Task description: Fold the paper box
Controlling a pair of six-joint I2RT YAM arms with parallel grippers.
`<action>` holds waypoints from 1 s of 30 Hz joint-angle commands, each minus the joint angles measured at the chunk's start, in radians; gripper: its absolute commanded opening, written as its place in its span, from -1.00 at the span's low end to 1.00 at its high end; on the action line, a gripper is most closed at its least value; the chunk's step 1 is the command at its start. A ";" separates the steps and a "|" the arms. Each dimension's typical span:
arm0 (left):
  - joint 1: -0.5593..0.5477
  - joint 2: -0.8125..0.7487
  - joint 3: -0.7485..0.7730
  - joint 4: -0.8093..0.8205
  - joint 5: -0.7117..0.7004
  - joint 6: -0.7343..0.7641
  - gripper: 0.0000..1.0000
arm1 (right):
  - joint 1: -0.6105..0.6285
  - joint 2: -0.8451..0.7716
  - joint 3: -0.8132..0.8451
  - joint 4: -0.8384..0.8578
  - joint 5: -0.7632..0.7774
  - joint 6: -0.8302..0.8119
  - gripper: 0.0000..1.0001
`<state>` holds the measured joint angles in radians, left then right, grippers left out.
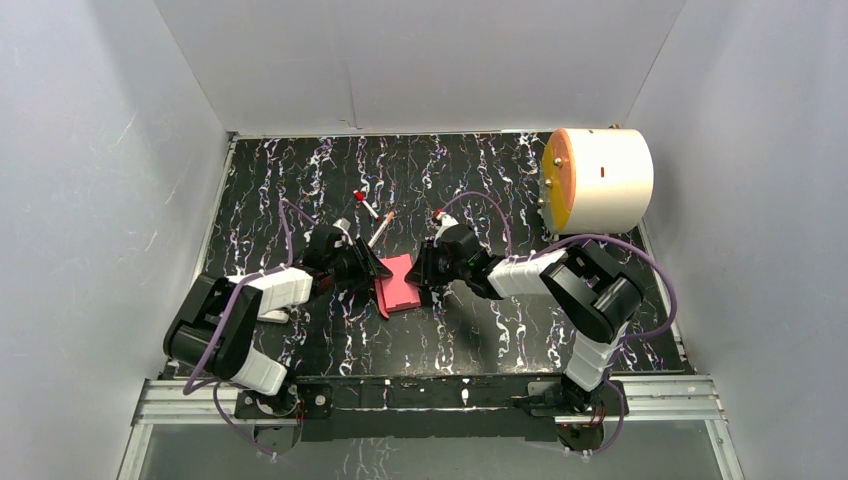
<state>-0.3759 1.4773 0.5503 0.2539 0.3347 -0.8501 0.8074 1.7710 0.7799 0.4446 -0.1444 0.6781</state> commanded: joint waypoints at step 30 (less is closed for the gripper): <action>-0.206 -0.057 0.318 -0.390 -0.253 0.223 -0.62 | 0.011 -0.045 -0.087 0.094 -0.061 0.035 -0.19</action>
<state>-0.5972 1.4662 0.8742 -0.1287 0.0742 -0.5980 0.8192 1.7569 0.7193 0.5282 -0.2138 0.7197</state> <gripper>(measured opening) 0.143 0.420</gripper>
